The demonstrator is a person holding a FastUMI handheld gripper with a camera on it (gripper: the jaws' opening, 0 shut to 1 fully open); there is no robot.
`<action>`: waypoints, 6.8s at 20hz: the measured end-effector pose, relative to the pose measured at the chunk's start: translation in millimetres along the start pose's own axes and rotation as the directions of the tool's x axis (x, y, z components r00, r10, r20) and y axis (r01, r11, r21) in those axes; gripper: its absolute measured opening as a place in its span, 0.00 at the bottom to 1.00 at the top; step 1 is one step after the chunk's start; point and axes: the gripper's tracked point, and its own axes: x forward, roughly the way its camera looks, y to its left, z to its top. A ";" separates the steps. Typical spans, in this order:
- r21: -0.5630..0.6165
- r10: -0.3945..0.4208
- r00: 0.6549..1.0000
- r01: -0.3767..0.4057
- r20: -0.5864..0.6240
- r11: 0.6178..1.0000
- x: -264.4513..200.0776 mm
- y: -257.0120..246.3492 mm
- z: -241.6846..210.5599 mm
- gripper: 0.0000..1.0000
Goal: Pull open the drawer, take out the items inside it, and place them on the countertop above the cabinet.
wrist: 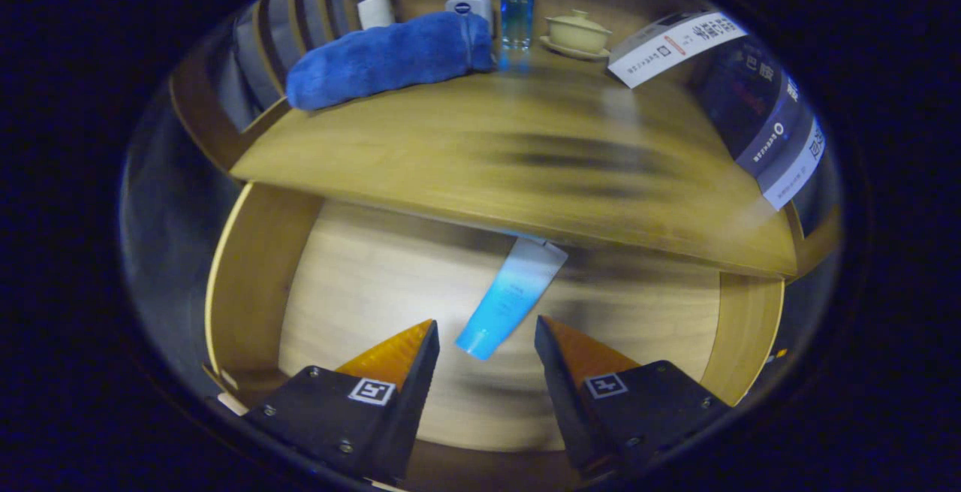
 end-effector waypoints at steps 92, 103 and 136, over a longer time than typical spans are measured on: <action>0.186 0.027 0.909 -0.115 0.417 0.976 -62.6 -17.5 146.7 0.50; 0.031 0.143 0.755 -0.212 0.640 0.977 -189.5 20.6 75.9 0.58; 0.059 -0.178 0.623 0.207 0.762 0.977 -146.9 -0.1 -152.7 0.98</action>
